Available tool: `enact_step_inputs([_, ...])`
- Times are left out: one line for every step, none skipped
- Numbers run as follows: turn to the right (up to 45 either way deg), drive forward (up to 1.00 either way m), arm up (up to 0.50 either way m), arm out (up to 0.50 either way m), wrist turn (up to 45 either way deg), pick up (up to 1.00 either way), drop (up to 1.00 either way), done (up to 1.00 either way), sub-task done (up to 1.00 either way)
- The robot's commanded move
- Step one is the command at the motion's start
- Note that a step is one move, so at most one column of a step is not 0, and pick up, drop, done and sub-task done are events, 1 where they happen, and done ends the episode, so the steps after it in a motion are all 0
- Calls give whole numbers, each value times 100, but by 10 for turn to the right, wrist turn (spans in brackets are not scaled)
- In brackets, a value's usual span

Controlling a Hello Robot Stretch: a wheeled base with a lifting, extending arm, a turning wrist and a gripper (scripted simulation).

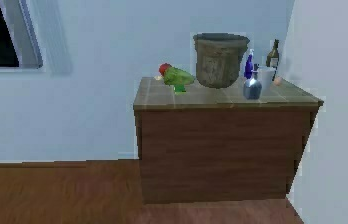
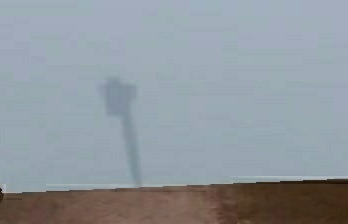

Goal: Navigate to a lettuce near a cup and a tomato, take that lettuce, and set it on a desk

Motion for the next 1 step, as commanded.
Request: enact_step_inputs([30,0,0,0,0,0,0,0,0])
